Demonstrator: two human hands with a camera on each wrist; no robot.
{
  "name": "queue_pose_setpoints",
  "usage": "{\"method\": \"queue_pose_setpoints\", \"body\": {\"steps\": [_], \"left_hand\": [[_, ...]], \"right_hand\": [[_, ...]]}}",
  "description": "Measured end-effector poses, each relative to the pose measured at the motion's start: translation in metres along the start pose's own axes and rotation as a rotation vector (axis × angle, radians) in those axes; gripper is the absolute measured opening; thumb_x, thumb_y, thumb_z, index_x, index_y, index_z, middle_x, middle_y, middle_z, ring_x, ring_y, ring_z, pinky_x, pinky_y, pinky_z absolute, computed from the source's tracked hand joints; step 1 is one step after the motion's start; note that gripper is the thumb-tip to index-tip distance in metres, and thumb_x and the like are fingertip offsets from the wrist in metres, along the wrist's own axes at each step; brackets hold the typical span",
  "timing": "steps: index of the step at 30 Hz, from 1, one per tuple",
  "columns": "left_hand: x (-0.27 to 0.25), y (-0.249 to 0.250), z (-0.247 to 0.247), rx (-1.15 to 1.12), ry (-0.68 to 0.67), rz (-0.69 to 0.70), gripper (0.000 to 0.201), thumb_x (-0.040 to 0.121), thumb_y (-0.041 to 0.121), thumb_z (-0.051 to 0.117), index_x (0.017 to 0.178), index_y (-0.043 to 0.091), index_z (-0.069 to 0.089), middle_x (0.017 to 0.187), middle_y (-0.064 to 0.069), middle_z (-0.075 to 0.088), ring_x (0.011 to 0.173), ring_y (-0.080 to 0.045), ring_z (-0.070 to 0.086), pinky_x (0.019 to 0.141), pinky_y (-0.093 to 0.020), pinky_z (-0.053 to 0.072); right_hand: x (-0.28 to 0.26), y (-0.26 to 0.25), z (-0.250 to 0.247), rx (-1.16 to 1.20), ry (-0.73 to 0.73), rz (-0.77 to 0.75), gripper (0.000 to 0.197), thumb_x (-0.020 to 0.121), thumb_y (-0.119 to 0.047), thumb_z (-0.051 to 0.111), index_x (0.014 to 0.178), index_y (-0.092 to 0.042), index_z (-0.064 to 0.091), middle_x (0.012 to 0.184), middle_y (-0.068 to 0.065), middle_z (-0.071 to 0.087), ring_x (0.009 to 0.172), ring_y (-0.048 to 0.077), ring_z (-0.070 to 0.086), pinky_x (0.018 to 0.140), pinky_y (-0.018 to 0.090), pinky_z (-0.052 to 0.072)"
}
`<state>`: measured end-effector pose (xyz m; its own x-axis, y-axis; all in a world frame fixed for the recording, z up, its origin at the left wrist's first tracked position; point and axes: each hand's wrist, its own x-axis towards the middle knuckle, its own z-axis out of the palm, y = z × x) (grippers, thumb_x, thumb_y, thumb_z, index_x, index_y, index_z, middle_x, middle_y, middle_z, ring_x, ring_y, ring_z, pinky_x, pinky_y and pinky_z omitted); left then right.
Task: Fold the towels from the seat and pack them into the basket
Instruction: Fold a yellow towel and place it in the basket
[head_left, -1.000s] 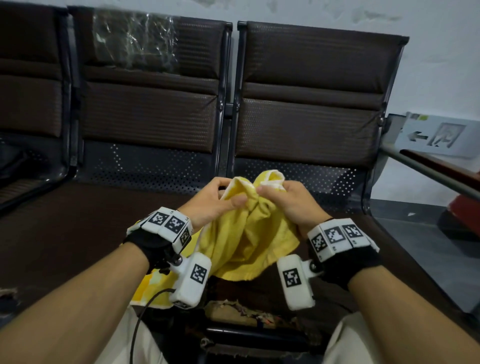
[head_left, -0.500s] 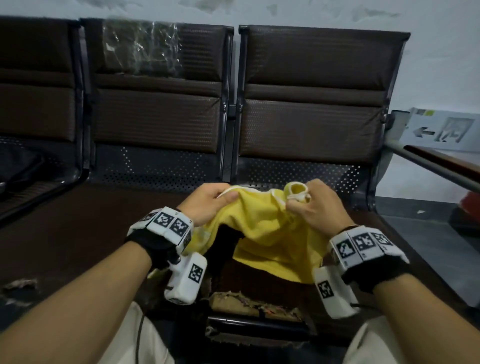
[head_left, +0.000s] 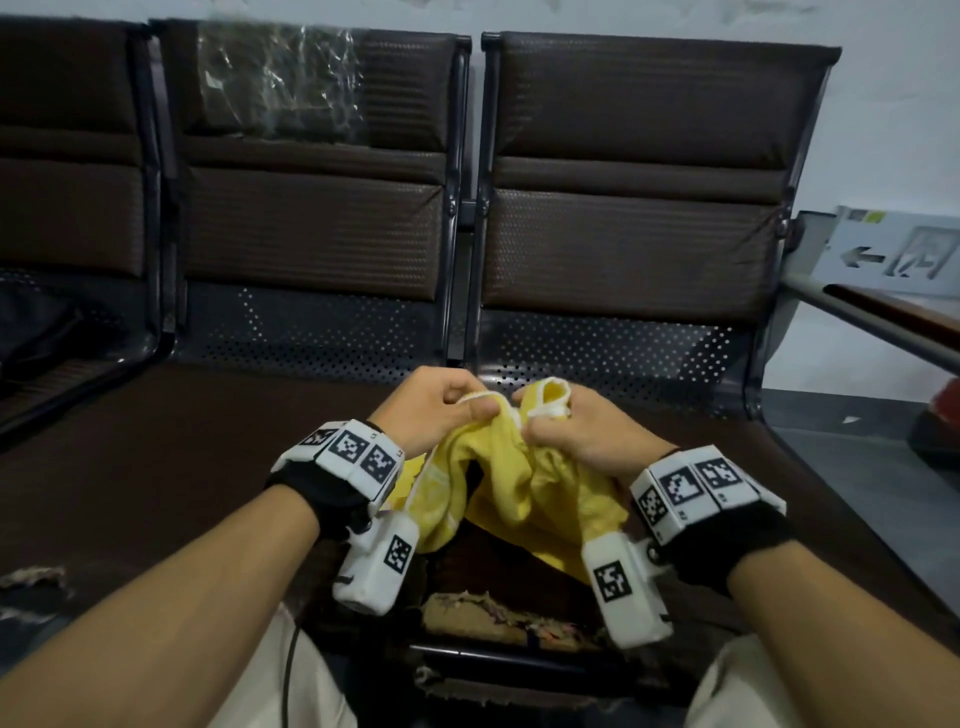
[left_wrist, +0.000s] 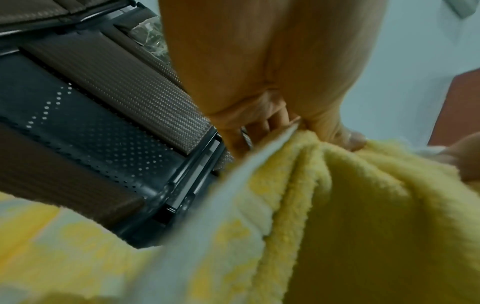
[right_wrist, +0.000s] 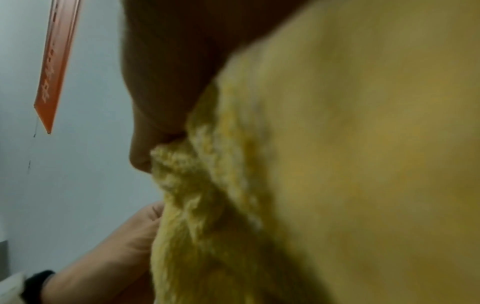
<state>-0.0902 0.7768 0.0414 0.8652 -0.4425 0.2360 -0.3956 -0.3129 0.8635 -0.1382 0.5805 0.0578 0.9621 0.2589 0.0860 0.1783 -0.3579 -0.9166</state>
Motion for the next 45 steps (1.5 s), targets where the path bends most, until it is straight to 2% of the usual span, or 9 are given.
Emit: {"method": "queue_pose_setpoints", "body": {"steps": [4, 9, 14, 18, 24, 28, 35, 39, 45], "left_hand": [[-0.001, -0.008, -0.002, 0.053, -0.040, -0.042, 0.009, 0.078, 0.026, 0.073, 0.084, 0.021, 0.069, 0.081, -0.003, 0.074, 0.077, -0.013, 0.069, 0.073, -0.034, 0.055], [-0.004, -0.009, 0.002, 0.112, -0.077, -0.017, 0.012, 0.085, 0.026, 0.066, 0.095, 0.020, 0.070, 0.093, 0.006, 0.073, 0.090, -0.009, 0.067, 0.083, -0.028, 0.053], [-0.007, -0.008, -0.005, 0.356, 0.047, -0.037, 0.030, 0.094, 0.029, 0.054, 0.065, 0.028, 0.055, 0.057, 0.011, 0.052, 0.056, -0.003, 0.049, 0.059, -0.028, 0.037], [-0.008, -0.005, -0.007, 0.505, -0.002, -0.189, 0.023, 0.097, 0.027, 0.049, 0.078, 0.021, 0.060, 0.073, 0.000, 0.059, 0.069, -0.016, 0.055, 0.061, -0.030, 0.037], [-0.013, -0.005, -0.011, 0.511, -0.124, -0.377, 0.028, 0.096, 0.033, 0.049, 0.073, 0.020, 0.059, 0.073, -0.002, 0.058, 0.070, -0.016, 0.055, 0.062, -0.028, 0.038], [-0.008, -0.001, -0.011, 0.425, 0.003, -0.449, 0.047, 0.093, 0.047, 0.048, 0.060, 0.014, 0.054, 0.059, -0.004, 0.049, 0.056, -0.017, 0.048, 0.057, -0.029, 0.032], [-0.001, 0.000, -0.013, -0.014, 0.236, -0.531, 0.050, 0.086, 0.050, 0.058, 0.086, 0.000, 0.067, 0.088, -0.018, 0.067, 0.084, -0.029, 0.065, 0.083, -0.035, 0.049], [-0.001, 0.006, -0.009, -0.436, 0.198, -0.561, 0.030, 0.087, 0.019, 0.066, 0.111, 0.001, 0.065, 0.100, -0.017, 0.070, 0.094, -0.029, 0.067, 0.086, -0.041, 0.055], [0.006, 0.006, -0.008, -0.753, 0.200, -0.509, 0.030, 0.085, -0.004, 0.058, 0.115, -0.004, 0.061, 0.089, -0.014, 0.068, 0.078, -0.020, 0.067, 0.074, -0.029, 0.058]], "right_hand": [[0.002, 0.001, -0.010, -0.073, 0.143, 0.032, 0.012, 0.079, -0.006, 0.064, 0.067, -0.008, 0.064, 0.063, -0.002, 0.057, 0.060, 0.006, 0.053, 0.058, 0.025, 0.043], [0.003, -0.002, -0.027, 0.219, 0.490, 0.034, 0.016, 0.081, -0.013, 0.067, 0.066, -0.012, 0.062, 0.066, 0.001, 0.062, 0.066, 0.015, 0.059, 0.058, 0.025, 0.048], [-0.001, -0.006, -0.045, 0.440, 0.691, 0.005, 0.012, 0.075, -0.020, 0.066, 0.070, -0.012, 0.059, 0.068, 0.005, 0.058, 0.068, 0.019, 0.057, 0.061, 0.032, 0.048], [-0.004, 0.005, -0.053, 0.398, 0.775, 0.014, 0.013, 0.067, -0.021, 0.067, 0.066, -0.013, 0.057, 0.063, 0.000, 0.054, 0.062, 0.013, 0.052, 0.054, 0.027, 0.044], [-0.008, 0.041, -0.044, 0.017, 0.434, 0.267, 0.032, 0.068, -0.019, 0.084, 0.093, -0.014, 0.064, 0.084, -0.001, 0.070, 0.072, 0.008, 0.066, 0.061, 0.022, 0.052], [-0.010, 0.045, -0.042, -0.290, 0.204, 0.412, 0.053, 0.067, -0.017, 0.084, 0.116, -0.014, 0.064, 0.107, 0.002, 0.069, 0.099, 0.018, 0.064, 0.092, 0.036, 0.050], [-0.014, 0.042, -0.046, -0.700, 0.185, 0.346, 0.015, 0.089, -0.021, 0.060, 0.098, -0.021, 0.073, 0.087, 0.000, 0.064, 0.089, 0.015, 0.059, 0.069, 0.022, 0.040], [-0.008, 0.039, -0.046, -0.546, 0.258, 0.307, 0.011, 0.095, -0.025, 0.052, 0.098, -0.021, 0.061, 0.090, 0.001, 0.061, 0.087, 0.019, 0.060, 0.064, 0.028, 0.045], [0.000, 0.012, -0.036, 0.198, 0.370, -0.017, 0.012, 0.094, -0.009, 0.054, 0.092, -0.014, 0.066, 0.060, -0.007, 0.060, 0.052, 0.005, 0.053, 0.048, 0.018, 0.044]]}}
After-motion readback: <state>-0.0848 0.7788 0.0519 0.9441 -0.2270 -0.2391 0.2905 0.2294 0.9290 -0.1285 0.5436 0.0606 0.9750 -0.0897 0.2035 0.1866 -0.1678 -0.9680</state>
